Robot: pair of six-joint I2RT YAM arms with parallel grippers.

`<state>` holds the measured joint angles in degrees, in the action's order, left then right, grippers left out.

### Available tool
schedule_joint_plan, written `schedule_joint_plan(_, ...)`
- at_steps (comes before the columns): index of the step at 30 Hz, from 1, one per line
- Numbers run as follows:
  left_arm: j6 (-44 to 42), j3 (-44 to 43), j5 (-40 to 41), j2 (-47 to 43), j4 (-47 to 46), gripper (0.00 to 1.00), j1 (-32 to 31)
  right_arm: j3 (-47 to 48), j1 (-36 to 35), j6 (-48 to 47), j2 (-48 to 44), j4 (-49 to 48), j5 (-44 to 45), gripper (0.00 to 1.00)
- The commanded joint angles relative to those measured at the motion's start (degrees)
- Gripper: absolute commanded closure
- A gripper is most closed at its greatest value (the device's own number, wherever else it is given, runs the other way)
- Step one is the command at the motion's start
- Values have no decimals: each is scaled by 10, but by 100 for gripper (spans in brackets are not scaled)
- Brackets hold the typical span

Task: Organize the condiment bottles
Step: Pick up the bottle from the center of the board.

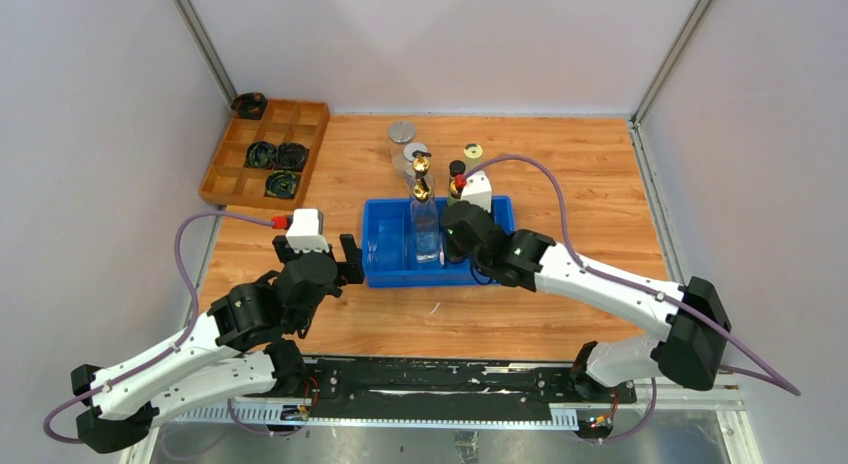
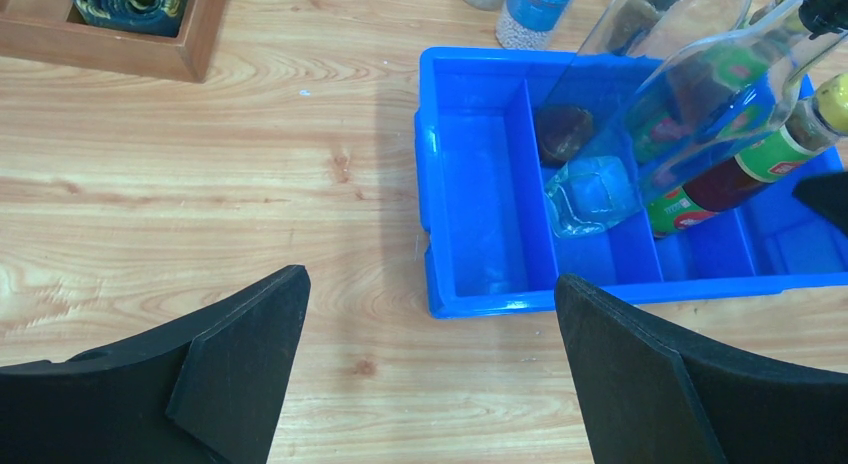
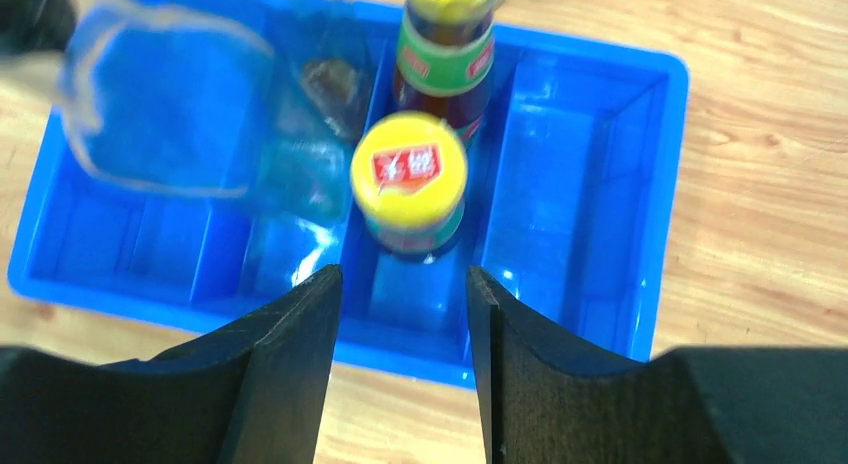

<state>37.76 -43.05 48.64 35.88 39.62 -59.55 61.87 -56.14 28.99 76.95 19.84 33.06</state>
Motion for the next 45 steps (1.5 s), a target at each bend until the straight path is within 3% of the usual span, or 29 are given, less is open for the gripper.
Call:
schedule_joint_plan(1,11,7,12,0,5,1,-1,-31,-43,43,-37,53,16,46)
schedule_joint_plan(7,12,9,19,2,4,1,-1,-65,-80,70,-102,102,27,46)
schedule_joint_plan(14,4,7,45,35,0,0,8,-107,-66,76,-220,154,97,45)
schedule_joint_plan(21,-71,14,-98,85,-75,0,163,-113,74,26,-265,157,21,44)
schedule_joint_plan(25,-99,-1,-144,142,-88,0,215,-108,150,-9,-251,147,-39,44)
schedule_joint_plan(31,-110,-23,-173,215,-108,0,226,-108,230,-46,-213,116,-134,44)
schedule_joint_plan(39,-108,-46,-195,266,-101,0,229,-90,247,-79,-141,113,-214,46)
schedule_joint_plan(45,-104,-40,-194,298,-104,0,229,-102,247,-85,-121,115,-201,46)
